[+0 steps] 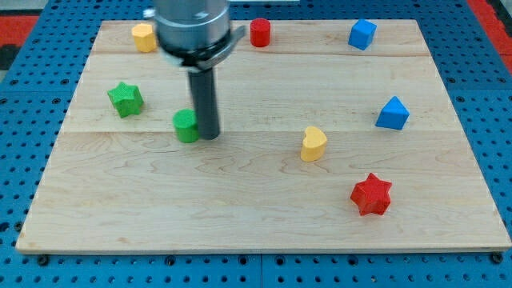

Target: Move the green circle to the bottom center

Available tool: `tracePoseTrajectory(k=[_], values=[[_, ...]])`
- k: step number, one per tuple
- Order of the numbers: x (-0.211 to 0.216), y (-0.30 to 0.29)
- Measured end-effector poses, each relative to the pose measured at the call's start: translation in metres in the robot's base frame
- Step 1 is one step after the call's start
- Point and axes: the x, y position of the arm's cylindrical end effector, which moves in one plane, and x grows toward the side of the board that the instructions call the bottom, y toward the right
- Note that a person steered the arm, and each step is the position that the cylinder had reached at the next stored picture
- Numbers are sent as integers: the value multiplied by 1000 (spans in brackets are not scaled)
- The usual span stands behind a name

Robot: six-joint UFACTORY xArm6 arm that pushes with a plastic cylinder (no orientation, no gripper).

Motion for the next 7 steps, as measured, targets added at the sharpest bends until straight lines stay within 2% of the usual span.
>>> tracePoseTrajectory(k=[1, 2, 3, 4, 5, 6, 7], values=[[-41, 14], [-57, -24], [-29, -55], [29, -3], [30, 12], [-19, 11], [11, 60]])
